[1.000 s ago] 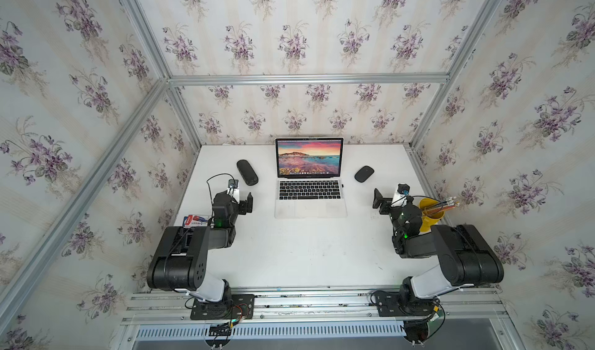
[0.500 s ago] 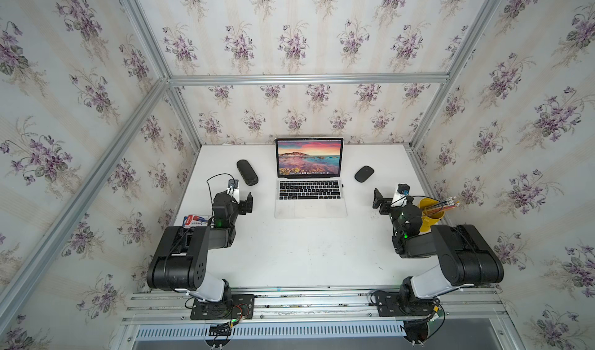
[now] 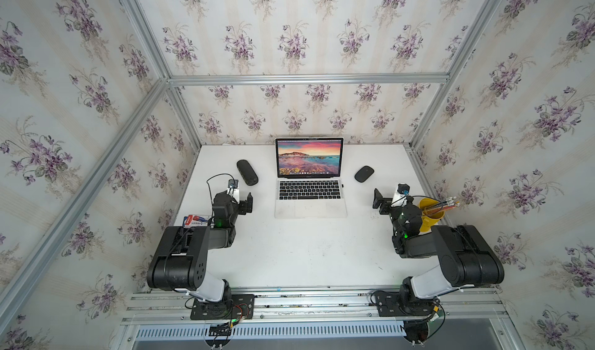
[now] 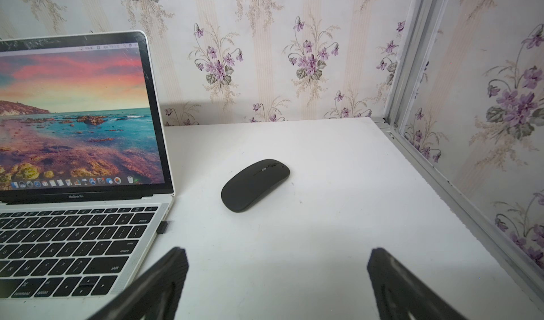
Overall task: Remove the wireless mouse receiver from the laptop
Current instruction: Pick up the mouse from the center of the board.
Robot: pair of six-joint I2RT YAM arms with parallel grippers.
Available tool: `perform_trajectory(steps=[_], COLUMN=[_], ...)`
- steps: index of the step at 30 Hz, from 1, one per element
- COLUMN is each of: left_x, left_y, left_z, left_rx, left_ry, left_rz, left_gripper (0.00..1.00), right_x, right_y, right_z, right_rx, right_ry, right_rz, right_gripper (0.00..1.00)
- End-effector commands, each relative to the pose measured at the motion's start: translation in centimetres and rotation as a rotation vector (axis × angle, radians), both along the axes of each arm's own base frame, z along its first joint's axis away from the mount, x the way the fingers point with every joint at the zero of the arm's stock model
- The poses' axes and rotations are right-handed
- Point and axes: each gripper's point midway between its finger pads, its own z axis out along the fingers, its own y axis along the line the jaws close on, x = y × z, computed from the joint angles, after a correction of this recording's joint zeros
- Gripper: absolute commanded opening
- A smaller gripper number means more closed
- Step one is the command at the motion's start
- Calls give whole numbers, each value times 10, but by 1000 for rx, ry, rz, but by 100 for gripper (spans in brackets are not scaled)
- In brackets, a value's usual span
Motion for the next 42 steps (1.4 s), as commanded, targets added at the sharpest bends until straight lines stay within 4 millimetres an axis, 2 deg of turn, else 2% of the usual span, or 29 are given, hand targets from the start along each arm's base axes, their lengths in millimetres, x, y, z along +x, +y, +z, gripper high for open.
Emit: perform_trajectory(steps=[1,3,5,7,9,11,14,19,27,31,32,35,42], left_x=[3,-1,-1,-2,-3,-3,-3,-7,-7,-3,-1,1,7], left_y=[6,9,2,0,0,-3,-12,-21,-21,-21,-21,-21,-25], left_z=[29,50,70,89,98,102,99,87,71,68,56,51,43], left_rx=[-3,-32,-46,-49,-77,-113,-127,-68,-4,7,18,35,48], left_ry=[26,133,156,178,223,264,316,375,415,425,457,471,500], left_rz=[60,94,81,123,165,183,156,105,97,98,100,100,83], left_gripper=[99,99,99,99,99,99,99,99,99,99,99,99,99], right_x=[9,21,38,56,73,91,112,136,145,151,152,157,152], right_y=[7,10,13,7,-1,0,1,25,42,53,54,56,41], right_z=[10,21,31,40,41,36,9,-47,-99,-115,-117,-121,-132], right_rx=[-22,-2,27,86,146,184,272,387,442,391,382,367,279], right_ry=[57,129,234,346,456,539,675,868,977,1023,1028,1032,1059], right_rz=[-3,-25,-52,-153,-259,-302,-404,-417,-439,-432,-432,-436,-503], right_gripper=[99,99,98,98,98,100,100,100,100,100,100,100,97])
